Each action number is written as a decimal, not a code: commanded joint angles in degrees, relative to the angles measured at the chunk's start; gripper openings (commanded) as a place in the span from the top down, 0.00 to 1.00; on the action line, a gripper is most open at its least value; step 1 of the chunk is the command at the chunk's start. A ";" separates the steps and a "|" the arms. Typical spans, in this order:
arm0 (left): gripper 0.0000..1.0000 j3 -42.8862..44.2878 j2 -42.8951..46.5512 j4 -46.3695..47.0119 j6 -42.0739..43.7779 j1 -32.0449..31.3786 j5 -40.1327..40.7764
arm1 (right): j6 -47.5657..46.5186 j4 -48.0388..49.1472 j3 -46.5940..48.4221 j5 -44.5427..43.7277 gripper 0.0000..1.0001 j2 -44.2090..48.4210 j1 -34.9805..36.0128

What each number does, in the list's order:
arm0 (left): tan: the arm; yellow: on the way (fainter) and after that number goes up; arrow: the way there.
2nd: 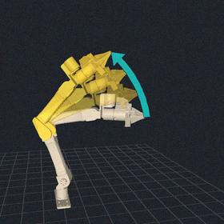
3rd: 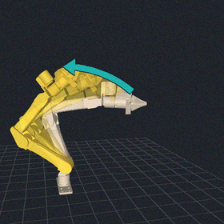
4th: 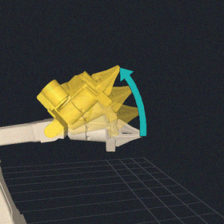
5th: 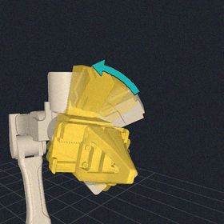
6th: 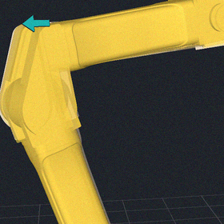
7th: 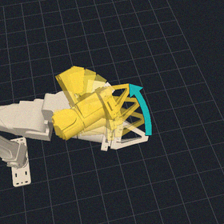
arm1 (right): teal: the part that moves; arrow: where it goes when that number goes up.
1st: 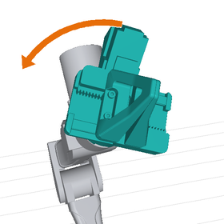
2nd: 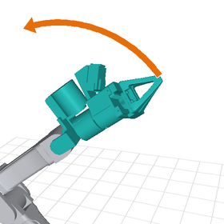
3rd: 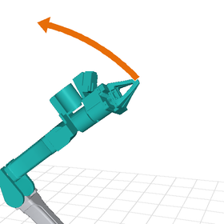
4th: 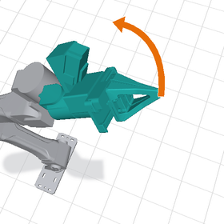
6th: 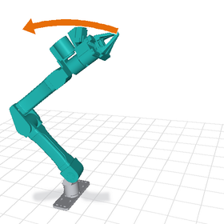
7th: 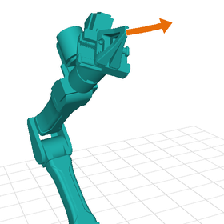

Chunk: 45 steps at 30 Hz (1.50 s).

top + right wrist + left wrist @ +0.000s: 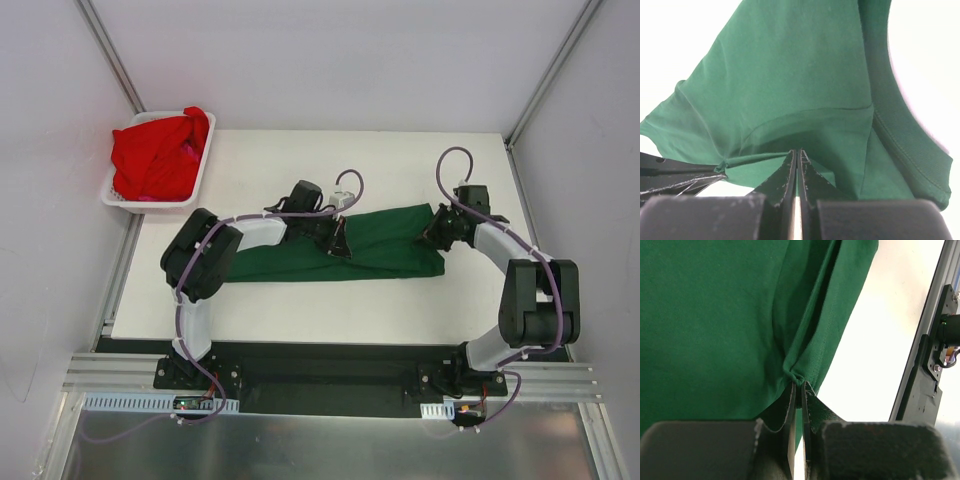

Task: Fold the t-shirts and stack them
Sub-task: Fold the tshirt

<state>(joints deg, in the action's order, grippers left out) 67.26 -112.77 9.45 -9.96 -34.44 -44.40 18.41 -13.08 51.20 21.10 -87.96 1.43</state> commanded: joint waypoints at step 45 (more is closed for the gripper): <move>0.62 0.15 -5.00 2.76 -0.68 0.42 -1.30 | -2.33 -1.51 4.08 -3.79 0.87 -5.55 0.24</move>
<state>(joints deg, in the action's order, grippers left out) 68.10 -117.91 12.05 -11.75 -34.39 -46.13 17.23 -13.98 53.15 18.81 -94.06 1.45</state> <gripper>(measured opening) 0.331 0.059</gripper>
